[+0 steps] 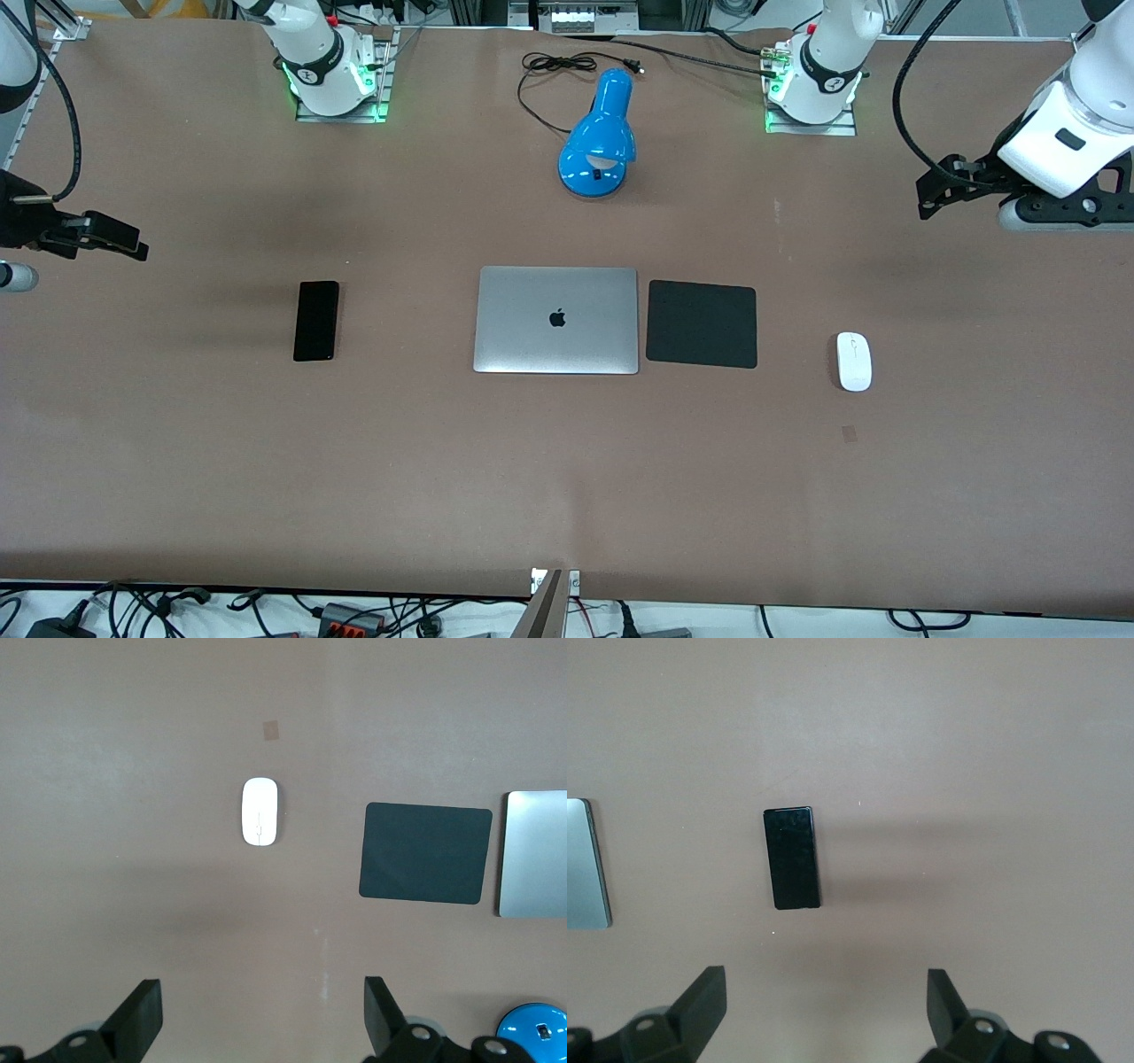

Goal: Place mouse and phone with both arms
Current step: 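Lower the right gripper onto the black phone while the left gripper reaches the mouse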

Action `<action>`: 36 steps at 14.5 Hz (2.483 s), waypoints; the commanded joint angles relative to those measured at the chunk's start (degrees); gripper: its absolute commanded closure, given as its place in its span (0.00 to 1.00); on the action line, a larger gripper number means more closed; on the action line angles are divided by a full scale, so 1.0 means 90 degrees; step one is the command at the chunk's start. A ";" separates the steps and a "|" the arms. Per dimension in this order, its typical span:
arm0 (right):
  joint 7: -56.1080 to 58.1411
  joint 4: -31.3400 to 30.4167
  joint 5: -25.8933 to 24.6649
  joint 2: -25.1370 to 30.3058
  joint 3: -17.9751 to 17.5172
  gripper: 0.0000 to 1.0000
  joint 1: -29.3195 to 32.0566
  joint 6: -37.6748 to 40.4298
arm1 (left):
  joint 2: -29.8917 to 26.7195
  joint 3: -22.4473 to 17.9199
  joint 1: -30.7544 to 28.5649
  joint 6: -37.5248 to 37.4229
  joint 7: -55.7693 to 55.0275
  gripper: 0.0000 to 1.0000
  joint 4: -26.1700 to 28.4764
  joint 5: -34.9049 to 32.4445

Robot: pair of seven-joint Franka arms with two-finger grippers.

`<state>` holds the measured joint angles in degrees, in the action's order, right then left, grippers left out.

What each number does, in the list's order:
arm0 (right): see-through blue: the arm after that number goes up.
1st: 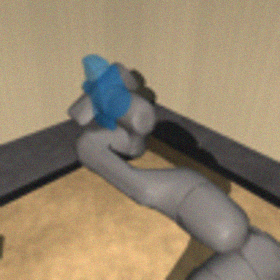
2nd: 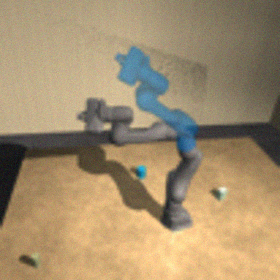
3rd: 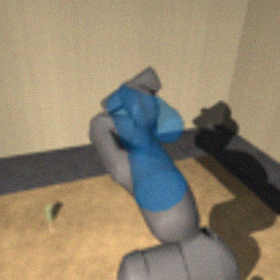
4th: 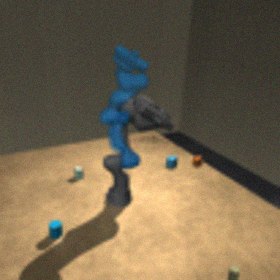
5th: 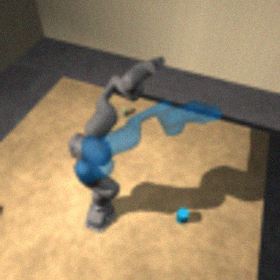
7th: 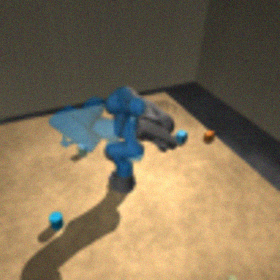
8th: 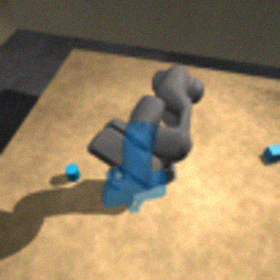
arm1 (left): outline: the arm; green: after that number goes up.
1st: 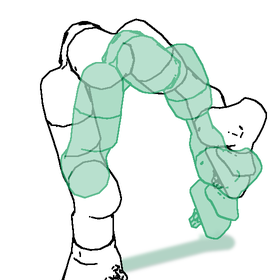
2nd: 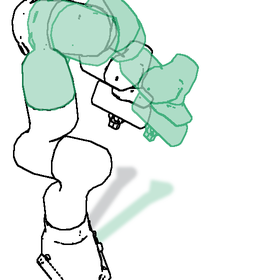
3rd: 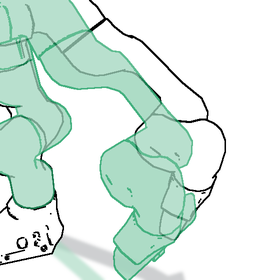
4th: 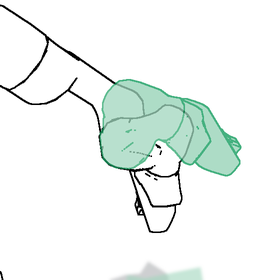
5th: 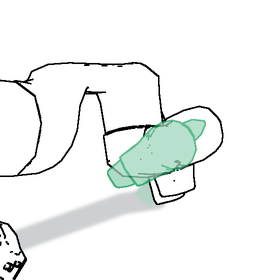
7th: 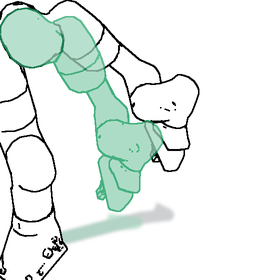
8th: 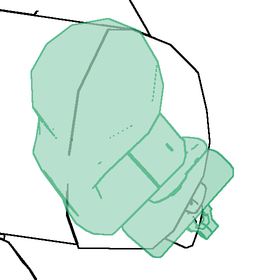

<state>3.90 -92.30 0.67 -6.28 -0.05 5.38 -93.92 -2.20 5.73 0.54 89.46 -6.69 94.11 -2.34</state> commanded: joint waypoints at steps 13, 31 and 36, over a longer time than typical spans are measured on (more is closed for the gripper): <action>0.0026 0.0089 0.0082 -0.1526 -0.0072 0.00 0.0037 -0.0569 | 0.0107 -0.0012 -0.0060 -0.0827 -0.0019 0.00 0.0022 0.0337; -0.1293 -0.2107 0.0082 -0.2329 -0.0092 0.00 -0.0841 -0.3245 | 0.3281 -0.0080 -0.0499 0.5742 0.0401 0.00 0.2053 -0.0141; -0.1283 -0.2752 0.0072 -0.2290 -0.0092 0.00 -0.0851 -0.4163 | 0.3739 -0.0090 -0.0558 0.6436 0.0411 0.00 0.2033 -0.0131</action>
<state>-6.96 -113.68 0.96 -28.78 -0.85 -2.33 -128.75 29.55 4.86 -3.96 143.94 -3.97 111.97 -2.46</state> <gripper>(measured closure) 0.000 0.000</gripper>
